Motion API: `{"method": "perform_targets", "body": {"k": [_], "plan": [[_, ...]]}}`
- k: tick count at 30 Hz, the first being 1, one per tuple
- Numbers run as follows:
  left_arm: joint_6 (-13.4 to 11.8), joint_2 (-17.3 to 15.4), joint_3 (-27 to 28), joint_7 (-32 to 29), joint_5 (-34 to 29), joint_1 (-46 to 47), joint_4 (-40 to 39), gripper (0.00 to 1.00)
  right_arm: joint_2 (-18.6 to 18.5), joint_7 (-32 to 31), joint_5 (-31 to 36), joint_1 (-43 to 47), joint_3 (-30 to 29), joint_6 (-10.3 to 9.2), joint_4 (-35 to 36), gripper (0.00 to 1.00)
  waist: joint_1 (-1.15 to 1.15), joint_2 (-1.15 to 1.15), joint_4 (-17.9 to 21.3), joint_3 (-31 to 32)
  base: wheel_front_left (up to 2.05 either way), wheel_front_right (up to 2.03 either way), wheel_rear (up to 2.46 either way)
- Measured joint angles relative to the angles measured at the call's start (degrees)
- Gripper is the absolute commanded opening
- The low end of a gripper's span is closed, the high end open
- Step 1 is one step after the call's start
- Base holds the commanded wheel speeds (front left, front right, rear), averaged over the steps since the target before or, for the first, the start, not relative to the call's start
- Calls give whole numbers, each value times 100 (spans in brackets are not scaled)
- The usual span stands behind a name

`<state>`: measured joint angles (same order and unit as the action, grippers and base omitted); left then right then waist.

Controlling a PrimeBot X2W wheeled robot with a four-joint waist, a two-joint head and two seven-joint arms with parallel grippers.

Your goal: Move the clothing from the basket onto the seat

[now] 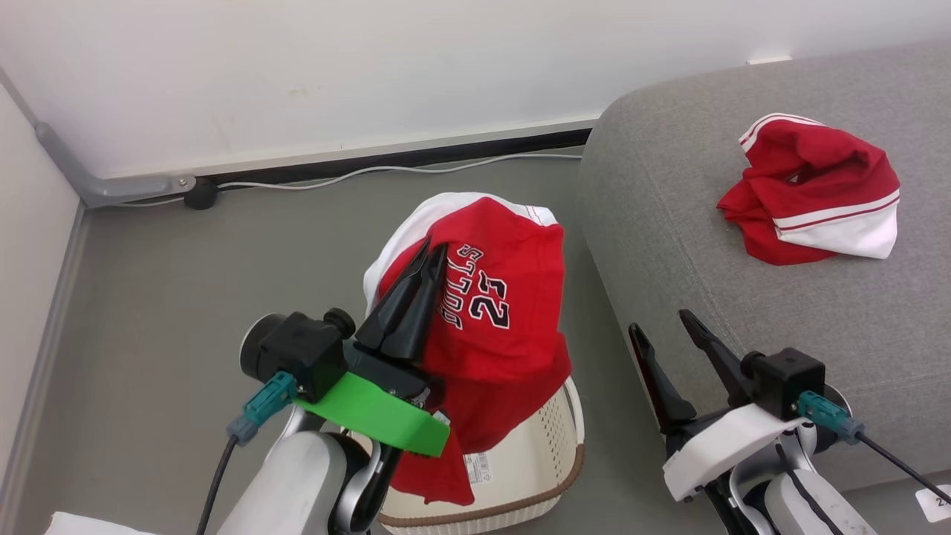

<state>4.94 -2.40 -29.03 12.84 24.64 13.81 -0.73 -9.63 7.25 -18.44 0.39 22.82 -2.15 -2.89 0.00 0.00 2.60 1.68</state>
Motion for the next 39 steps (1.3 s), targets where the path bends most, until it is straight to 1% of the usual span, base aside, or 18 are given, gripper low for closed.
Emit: {"method": "perform_targets", "body": {"k": [2, 10, 18, 24, 33, 35, 36, 39], "plan": [[-47, 0, -7, -22, 0, -4, -35, 0, -3, -8, 0, 12, 0, -5, 36, 100, 0, 0, 4, -6, 0, 0, 0], [-101, -2, -11, -80, 1, -85, -176, 0, -48, -25, 1, 14, -1, -47, 165, 100, 0, 0, 7, -35, 0, 0, 0], [-146, -4, -80, -181, 31, -96, -291, 0, -10, -74, 22, 12, 194, -9, 617, 100, 0, 0, -16, -79, 0, 0, 0], [-146, -8, -110, -223, 31, -94, -323, 0, 78, -198, 23, 8, 563, 169, 939, 100, 0, 0, -74, -142, 0, 0, 0], [-146, -12, -119, -232, 31, -92, -316, 0, 282, -467, 10, 9, 1350, 576, 1106, 100, 0, 0, -116, -205, 0, 0, 0], [-146, -13, -137, -265, 31, -90, -316, 0, 313, -511, 3, 9, 1470, 586, 1103, 100, 0, 0, -123, -221, 0, 0, 0], [-146, -13, -153, -266, 31, -88, -315, 0, 327, -525, 3, 8, 1496, 614, 1093, 100, 0, 0, -127, -229, 0, 0, 0], [-146, -13, -176, -269, 31, -85, -314, 0, 352, -528, 2, 4, 1524, 619, 1065, 100, 0, 0, -135, -246, 0, 0, 0]]}}
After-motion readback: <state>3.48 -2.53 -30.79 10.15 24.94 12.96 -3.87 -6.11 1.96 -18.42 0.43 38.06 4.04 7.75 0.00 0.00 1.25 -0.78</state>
